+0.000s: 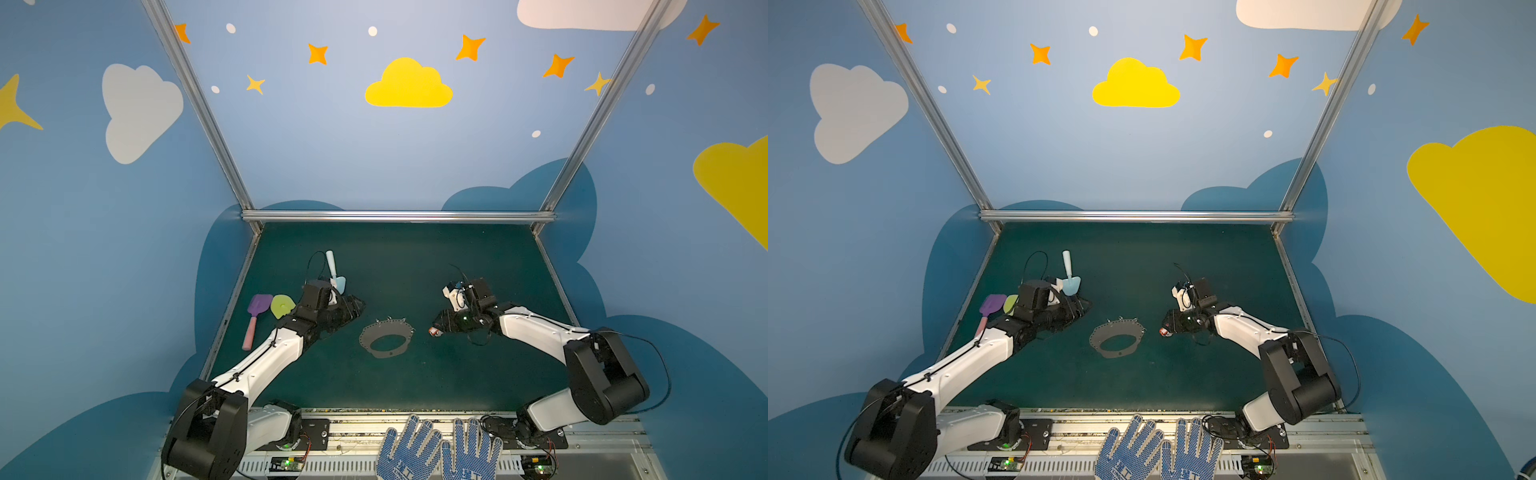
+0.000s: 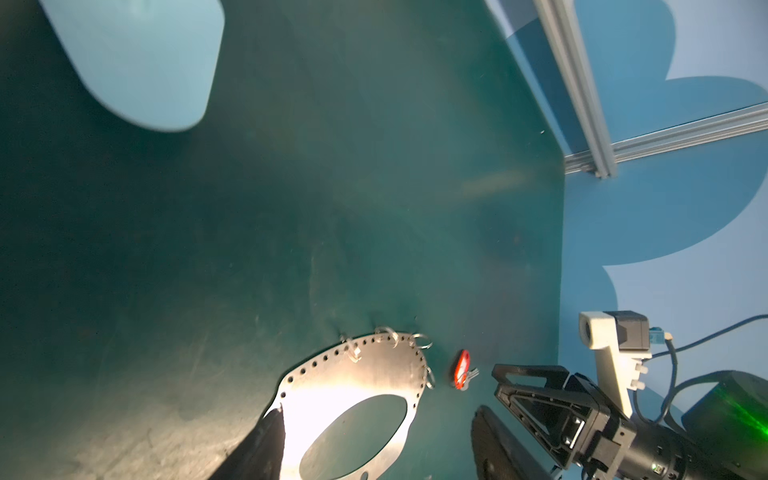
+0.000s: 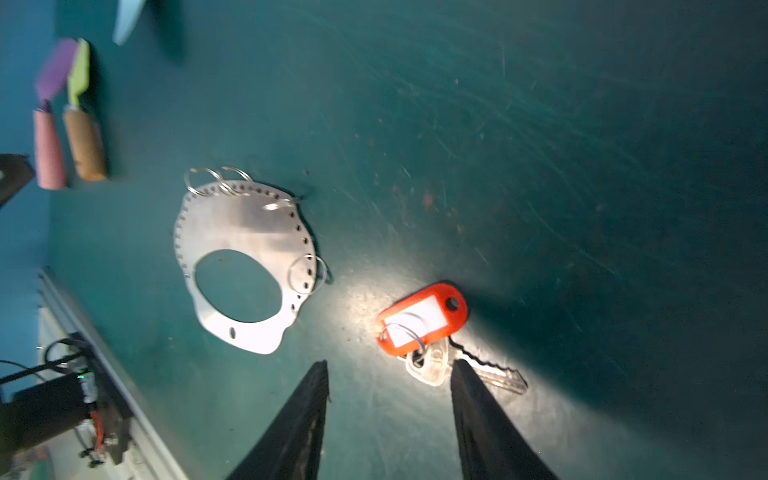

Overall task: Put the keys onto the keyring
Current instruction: 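Move the right gripper over the red-tagged key while the left gripper approaches the metal plate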

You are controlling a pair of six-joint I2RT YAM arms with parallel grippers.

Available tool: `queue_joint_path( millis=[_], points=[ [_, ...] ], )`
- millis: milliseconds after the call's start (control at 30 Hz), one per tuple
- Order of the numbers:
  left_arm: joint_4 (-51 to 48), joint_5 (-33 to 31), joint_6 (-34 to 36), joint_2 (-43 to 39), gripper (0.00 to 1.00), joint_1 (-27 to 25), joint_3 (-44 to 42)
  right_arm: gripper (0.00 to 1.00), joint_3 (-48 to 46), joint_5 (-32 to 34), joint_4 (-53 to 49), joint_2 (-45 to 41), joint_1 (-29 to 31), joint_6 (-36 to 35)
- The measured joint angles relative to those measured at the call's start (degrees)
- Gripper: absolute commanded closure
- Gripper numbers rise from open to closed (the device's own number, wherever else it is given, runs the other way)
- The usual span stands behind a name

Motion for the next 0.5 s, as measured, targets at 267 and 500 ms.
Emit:
queue_joint_path(
  millis=[267,500],
  points=[
    [1.29,0.00,-2.84,1.33,0.26,-2.60,-1.46,0.53,0.04,3.19,-0.02,2.47,2.67,-1.77],
    [2.19,-0.22,-4.07,2.93,0.26,-4.74,-1.18,0.63,0.87,6.49,0.44,4.15,4.74,-2.95]
  ],
)
